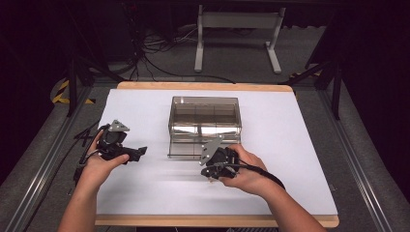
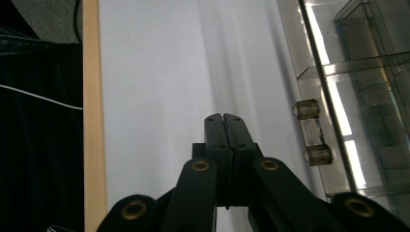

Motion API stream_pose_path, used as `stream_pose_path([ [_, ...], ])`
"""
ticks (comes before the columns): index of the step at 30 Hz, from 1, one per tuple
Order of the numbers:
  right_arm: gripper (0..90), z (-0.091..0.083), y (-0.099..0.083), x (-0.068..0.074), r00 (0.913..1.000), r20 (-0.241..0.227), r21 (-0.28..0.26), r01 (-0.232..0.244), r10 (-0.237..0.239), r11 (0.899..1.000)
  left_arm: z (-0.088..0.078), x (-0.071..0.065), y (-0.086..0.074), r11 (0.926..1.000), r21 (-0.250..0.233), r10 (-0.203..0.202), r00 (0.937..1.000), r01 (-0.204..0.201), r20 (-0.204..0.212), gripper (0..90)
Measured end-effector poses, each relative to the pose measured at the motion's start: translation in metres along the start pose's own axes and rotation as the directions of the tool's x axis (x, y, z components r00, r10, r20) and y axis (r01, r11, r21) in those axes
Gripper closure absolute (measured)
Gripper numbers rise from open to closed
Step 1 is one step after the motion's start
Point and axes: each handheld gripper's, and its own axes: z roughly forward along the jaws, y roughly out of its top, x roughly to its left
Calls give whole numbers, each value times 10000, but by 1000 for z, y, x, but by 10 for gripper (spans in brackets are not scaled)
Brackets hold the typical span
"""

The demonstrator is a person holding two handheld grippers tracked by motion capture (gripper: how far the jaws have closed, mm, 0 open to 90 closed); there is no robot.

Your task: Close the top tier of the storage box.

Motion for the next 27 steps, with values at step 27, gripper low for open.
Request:
stream_pose_path([
  [27, 900, -24, 27, -10, 9993, 308, -14, 189, -189, 9998, -3, 3, 0, 10000, -47, -17, 10000, 17, 9, 46],
])
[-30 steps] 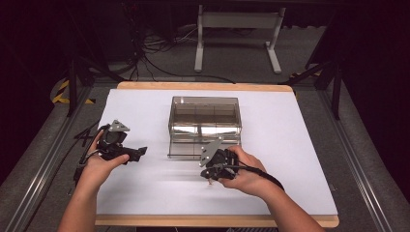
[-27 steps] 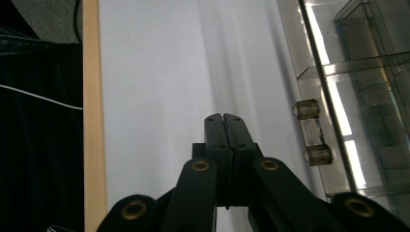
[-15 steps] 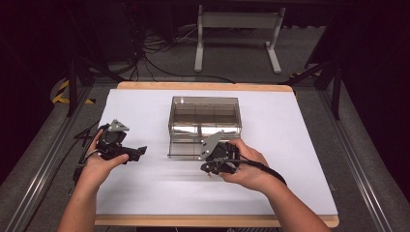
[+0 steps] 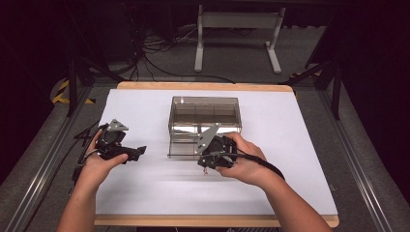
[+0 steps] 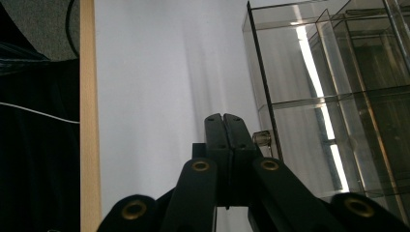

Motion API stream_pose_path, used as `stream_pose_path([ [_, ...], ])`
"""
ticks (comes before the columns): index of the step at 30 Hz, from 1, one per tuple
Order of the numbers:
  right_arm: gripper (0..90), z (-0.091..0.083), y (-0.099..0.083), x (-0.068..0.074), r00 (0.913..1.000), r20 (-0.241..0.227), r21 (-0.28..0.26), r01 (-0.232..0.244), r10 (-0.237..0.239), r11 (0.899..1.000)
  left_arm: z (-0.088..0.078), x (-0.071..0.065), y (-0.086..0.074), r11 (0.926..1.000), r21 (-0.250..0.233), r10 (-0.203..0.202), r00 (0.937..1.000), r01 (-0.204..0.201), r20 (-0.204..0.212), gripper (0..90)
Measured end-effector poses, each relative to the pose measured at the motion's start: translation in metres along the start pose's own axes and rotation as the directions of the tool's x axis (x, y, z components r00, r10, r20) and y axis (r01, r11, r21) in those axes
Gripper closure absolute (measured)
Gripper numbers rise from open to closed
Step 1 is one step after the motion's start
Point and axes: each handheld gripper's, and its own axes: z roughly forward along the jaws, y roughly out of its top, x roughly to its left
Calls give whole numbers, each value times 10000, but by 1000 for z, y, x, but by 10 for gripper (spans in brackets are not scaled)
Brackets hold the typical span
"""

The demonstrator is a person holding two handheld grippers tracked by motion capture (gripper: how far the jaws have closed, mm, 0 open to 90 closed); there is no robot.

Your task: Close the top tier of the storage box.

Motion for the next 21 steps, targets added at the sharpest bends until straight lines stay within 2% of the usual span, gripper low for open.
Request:
stream_pose_path([
  [5, 900, -4, 5, -1, 10000, 32, 0, 60, -60, 10000, -1, 0, 0, 10000, -56, -27, 10000, 27, -13, 46],
  [6, 900, -5, 5, -1, 10000, 37, 40, -63, 63, 10000, -1, 0, 0, 10000, -31, -14, 10000, 13, -36, 46],
  [7, 900, -5, 6, -3, 9998, 137, -120, 124, -122, 9999, -1, 0, 0, 10000, -57, 6, 10000, -6, -29, 46],
  [8, 900, -6, 6, -3, 9999, 104, -90, 17, -16, 10000, -1, 0, 0, 10000, -41, -1, 10000, 0, -37, 46],
  [13, 900, -10, 7, -5, 9999, 147, -171, 65, -63, 9998, -1, 0, 0, 10000, -54, 22, 10000, -22, -43, 46],
  [16, 900, -14, 8, -7, 9999, 152, -303, -41, 46, 9995, -1, 0, 0, 10000, -41, -44, 10000, 44, -24, 46],
  [21, 900, -20, 7, -13, 9982, -52, -600, -599, 597, 9964, -1, 0, 0, 10000, -62, 7, 10000, -7, -49, 46],
])
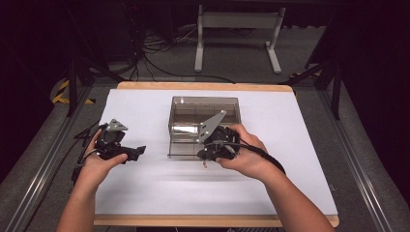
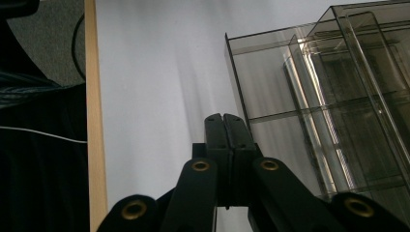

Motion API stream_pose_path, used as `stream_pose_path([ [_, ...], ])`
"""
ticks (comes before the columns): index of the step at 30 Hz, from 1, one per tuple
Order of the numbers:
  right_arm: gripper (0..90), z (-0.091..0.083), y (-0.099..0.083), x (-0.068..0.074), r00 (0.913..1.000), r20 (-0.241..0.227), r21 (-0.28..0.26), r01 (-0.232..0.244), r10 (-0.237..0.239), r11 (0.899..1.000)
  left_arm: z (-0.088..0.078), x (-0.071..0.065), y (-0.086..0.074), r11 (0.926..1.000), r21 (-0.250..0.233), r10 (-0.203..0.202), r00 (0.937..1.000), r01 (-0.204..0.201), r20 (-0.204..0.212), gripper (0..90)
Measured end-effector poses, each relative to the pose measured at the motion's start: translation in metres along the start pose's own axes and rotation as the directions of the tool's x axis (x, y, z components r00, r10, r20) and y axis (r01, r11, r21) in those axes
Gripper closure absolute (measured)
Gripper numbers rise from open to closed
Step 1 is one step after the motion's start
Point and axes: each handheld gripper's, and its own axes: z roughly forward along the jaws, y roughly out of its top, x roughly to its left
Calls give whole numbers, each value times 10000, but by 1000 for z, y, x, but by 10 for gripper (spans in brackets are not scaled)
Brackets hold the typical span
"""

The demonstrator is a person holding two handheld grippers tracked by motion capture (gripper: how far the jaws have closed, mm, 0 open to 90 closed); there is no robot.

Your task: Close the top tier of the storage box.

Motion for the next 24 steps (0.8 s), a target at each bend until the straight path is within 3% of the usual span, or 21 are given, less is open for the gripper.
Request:
stream_pose_path([
  [9, 900, -7, -2, -9, 9969, 6, -306, -783, 784, 9965, 0, 0, 0, 10000, 16, -42, 10000, 42, 6, 46],
  [24, 900, -15, -3, -19, 9914, 373, -820, -1218, 1251, 9892, 0, -1, 1, 10000, 76, 46, 10000, -46, 68, 46],
])
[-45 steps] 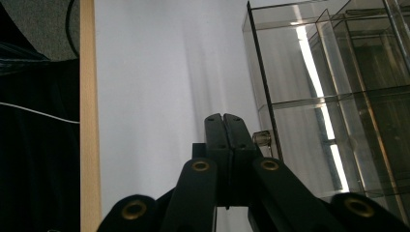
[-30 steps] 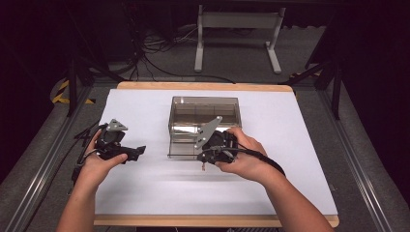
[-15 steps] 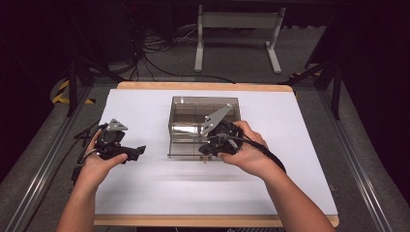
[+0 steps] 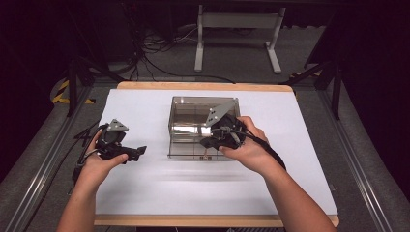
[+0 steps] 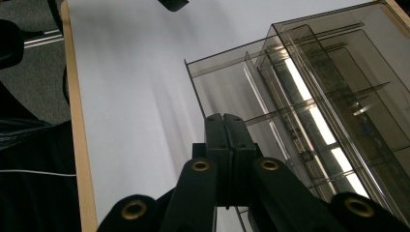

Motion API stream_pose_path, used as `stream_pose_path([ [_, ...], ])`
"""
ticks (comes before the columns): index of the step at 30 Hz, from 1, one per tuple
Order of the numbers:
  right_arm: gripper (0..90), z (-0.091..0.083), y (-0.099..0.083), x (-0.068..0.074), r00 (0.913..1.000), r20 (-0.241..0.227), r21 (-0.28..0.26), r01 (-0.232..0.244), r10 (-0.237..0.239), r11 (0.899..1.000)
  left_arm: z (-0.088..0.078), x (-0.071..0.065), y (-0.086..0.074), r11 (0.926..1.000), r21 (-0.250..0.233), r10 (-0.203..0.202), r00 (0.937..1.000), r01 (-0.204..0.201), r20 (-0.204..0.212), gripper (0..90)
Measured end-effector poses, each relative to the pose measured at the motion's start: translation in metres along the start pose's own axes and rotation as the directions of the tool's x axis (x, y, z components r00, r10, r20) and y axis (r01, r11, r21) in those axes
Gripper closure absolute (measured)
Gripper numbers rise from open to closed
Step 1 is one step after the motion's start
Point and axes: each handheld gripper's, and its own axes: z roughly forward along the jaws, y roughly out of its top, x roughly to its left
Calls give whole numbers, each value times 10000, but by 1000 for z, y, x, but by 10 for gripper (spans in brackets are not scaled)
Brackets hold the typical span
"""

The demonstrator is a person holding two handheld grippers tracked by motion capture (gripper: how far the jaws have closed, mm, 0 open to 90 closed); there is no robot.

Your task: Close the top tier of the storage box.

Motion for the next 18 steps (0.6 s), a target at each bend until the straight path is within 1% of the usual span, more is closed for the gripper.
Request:
stream_pose_path([
  [8, 900, 1, 0, -8, 9990, 281, -122, -334, 338, 9994, 0, 0, 0, 10000, -28, -23, 10000, 23, 0, 46],
  [10, 900, 2, 0, -10, 9987, 371, -112, -349, 353, 9993, 0, 0, 0, 10000, -60, -67, 10000, 67, -11, 46],
  [13, 900, 5, -1, -13, 9979, 469, -199, -439, 448, 9988, 0, 0, 0, 10000, -7, -35, 10000, 35, -4, 46],
  [14, 900, 5, -1, -13, 9979, 469, -199, -439, 448, 9988, 0, 0, 0, 10000, -7, -35, 10000, 35, -4, 46],
  [15, 900, 9, -2, -16, 9974, 566, -142, -447, 454, 9989, 1, -1, 0, 10000, -49, 9, 10000, -9, -25, 46],
  [18, 900, 12, -3, -18, 9971, 561, -144, -506, 513, 9986, 1, -1, 0, 10000, -10, 41, 10000, -41, -26, 46],
])
